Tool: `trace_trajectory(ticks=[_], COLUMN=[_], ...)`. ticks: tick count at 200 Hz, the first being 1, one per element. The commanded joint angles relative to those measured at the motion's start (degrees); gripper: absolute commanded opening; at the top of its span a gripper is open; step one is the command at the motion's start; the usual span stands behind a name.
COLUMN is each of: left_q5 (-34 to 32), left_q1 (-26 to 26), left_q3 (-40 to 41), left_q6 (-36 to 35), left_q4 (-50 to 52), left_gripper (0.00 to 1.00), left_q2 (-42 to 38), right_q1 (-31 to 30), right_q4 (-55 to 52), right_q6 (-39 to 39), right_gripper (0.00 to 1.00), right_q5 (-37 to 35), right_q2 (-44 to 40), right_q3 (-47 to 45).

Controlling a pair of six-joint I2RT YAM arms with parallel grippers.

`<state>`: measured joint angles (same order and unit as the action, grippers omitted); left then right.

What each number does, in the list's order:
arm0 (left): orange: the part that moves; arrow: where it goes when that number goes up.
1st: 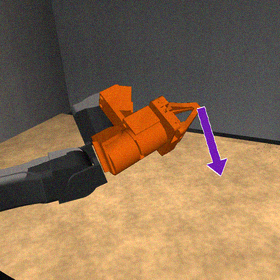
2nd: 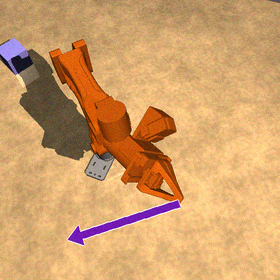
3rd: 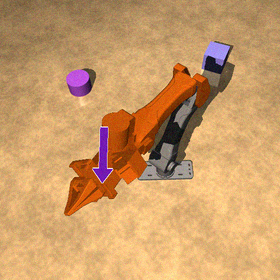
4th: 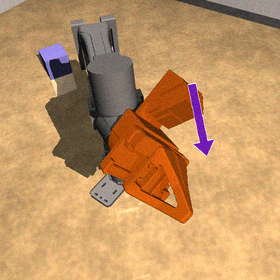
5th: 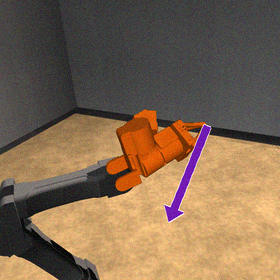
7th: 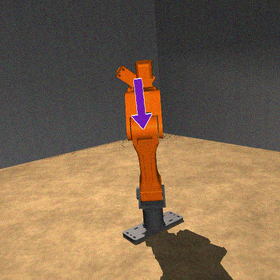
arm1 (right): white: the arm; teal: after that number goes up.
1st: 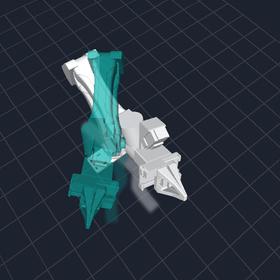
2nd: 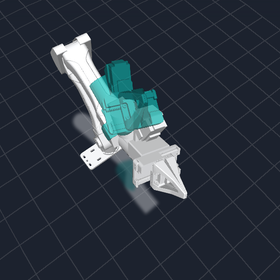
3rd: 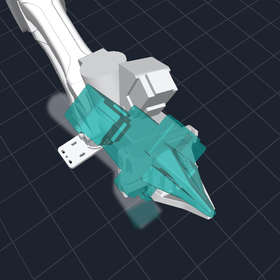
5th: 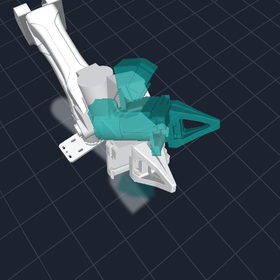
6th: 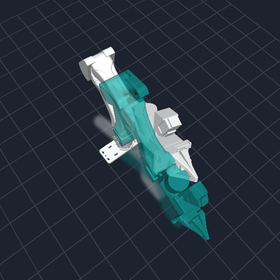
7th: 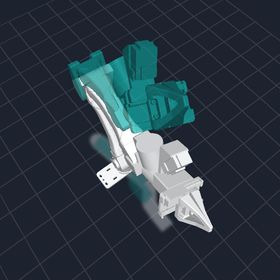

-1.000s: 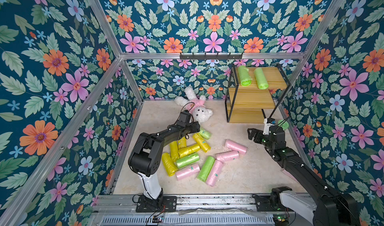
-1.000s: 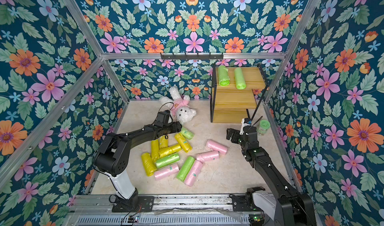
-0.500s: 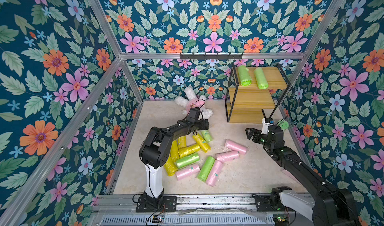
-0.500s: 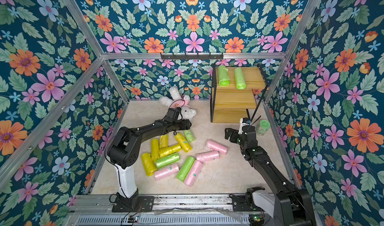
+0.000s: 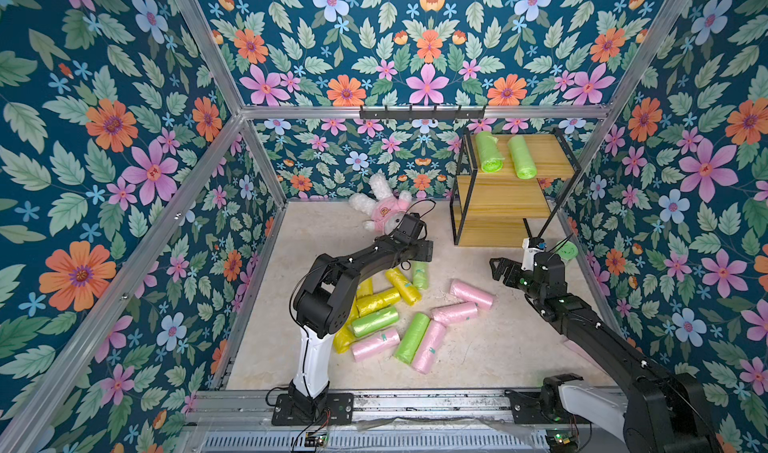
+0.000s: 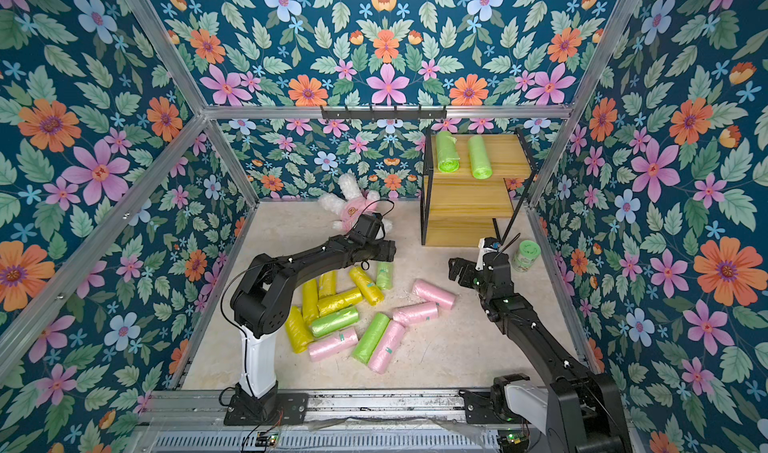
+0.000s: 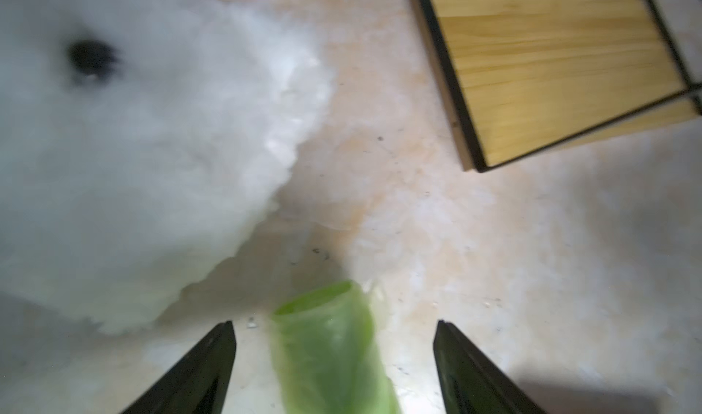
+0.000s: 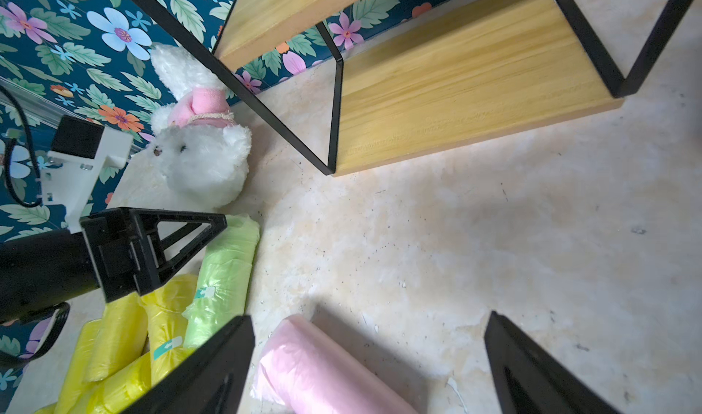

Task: Sort the rolls of trash bags by color and place them on the shelf
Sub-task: Pick up the roll of trash bags from the center of the board.

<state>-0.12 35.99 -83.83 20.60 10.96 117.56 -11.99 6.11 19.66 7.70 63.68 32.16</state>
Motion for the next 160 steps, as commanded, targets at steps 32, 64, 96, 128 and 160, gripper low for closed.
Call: trace_trajectory(ticks=[32,64,96,128,160], left_q5=[6.21,6.11,4.51,4.38,4.59], left_q1=[0.14,0.13,0.14,0.14,0.14], left_q3=[-0.57,-2.16,-3.31,-2.59,-0.83], left_q6=[3.75,5.23,5.76,7.67,11.44], left_q4=[0.13,0.02,0.38,-1.81,-8.10], left_gripper=[0.84,0.76,0.67,0.52,0.38], left_q2=[2.38,4.11,5.64,5.17,2.89], right_q1=[-0.16,-0.37,-0.40,-0.49,-1.42], right_q4=[2.88,2.80,3.01,4.10,5.23], right_q6=[0.38,0.47,0.46,0.79,2.40], right_gripper=[0.99,0.99,0.99,0.99,0.99], right_q5=[1.27,1.52,1.77,2.69,1.40], right_q2=[1.21,0.87,0.85,0.49,0.51], right_q3=[0.07,-0.13,-0.35,-0.78,-0.87])
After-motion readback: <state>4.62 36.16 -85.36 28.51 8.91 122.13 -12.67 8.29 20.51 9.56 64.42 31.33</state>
